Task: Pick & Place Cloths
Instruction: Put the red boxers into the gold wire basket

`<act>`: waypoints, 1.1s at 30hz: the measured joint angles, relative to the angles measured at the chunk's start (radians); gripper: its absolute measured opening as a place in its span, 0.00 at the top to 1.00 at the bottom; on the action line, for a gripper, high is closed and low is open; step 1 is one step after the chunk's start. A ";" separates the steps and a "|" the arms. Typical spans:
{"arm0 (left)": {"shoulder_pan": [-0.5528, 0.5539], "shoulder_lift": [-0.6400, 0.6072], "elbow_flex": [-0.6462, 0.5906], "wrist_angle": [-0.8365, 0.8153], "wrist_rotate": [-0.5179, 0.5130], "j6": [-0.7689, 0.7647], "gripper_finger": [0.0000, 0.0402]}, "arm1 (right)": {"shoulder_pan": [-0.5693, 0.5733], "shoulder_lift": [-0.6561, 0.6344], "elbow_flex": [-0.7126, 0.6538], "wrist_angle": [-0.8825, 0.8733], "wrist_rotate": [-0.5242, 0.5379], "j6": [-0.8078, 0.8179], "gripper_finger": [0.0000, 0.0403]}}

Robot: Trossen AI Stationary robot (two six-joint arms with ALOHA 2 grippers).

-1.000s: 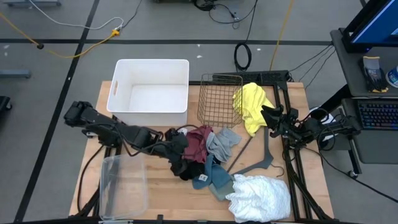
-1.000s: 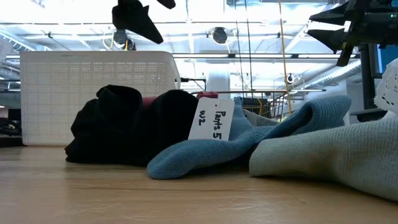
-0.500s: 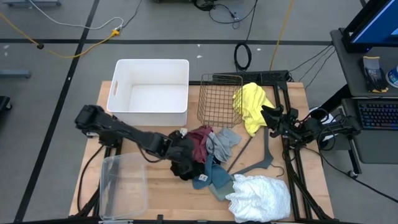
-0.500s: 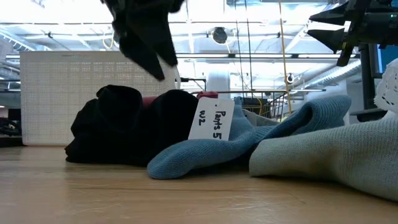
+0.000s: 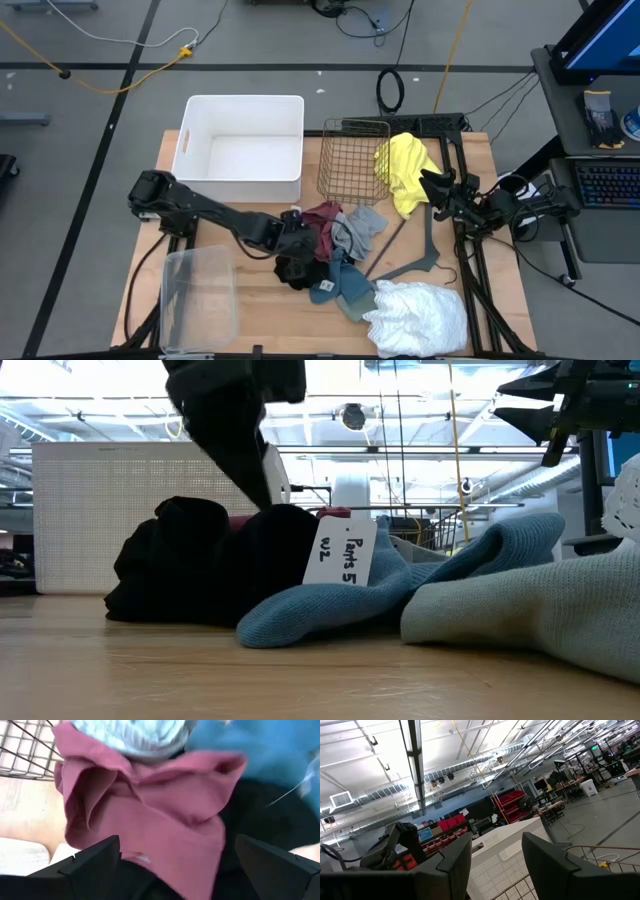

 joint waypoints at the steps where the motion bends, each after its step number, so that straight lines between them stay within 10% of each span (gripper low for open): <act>1: 0.001 0.008 0.000 0.003 0.000 0.014 0.01 | 0.000 0.000 0.000 0.000 0.000 0.000 0.59; 12: 0.003 0.091 0.000 0.009 0.000 0.082 0.07 | 0.000 0.000 0.000 -0.005 0.000 0.028 0.59; 28: 0.011 0.105 0.007 0.015 0.109 -0.012 0.94 | 0.000 0.000 0.000 -0.007 0.000 0.029 0.59; 33: 0.018 0.046 0.051 0.012 0.128 -0.051 0.96 | 0.000 0.000 0.000 -0.006 0.000 0.030 0.59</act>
